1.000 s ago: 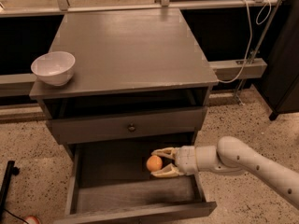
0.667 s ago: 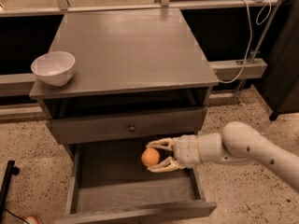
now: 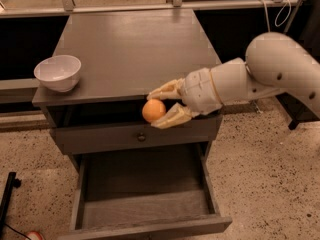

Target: Pick orange from middle drawer and place on counter

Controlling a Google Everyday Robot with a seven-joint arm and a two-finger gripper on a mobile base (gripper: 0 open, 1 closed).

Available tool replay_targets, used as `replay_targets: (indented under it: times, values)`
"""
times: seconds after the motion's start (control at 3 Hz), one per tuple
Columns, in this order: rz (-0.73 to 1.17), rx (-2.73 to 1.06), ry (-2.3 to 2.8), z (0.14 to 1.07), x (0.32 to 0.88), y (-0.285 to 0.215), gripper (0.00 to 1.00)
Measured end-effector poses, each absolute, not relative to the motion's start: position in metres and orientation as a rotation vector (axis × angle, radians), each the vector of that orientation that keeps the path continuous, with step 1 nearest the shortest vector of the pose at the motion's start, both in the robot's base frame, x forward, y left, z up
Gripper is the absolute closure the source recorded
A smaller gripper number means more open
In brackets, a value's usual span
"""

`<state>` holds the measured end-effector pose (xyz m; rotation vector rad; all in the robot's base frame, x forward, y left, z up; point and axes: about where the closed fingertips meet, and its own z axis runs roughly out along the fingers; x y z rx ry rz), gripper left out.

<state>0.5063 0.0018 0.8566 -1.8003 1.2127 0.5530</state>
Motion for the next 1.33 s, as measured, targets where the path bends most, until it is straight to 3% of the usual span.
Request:
replay_targets:
  times: [0.67, 1.33]
  values:
    - [0.675, -1.523, 1.379, 0.914, 0.614, -0.019, 1.00]
    - [0.654, -1.167, 1.635, 0.879, 0.718, -0.054, 0.96]
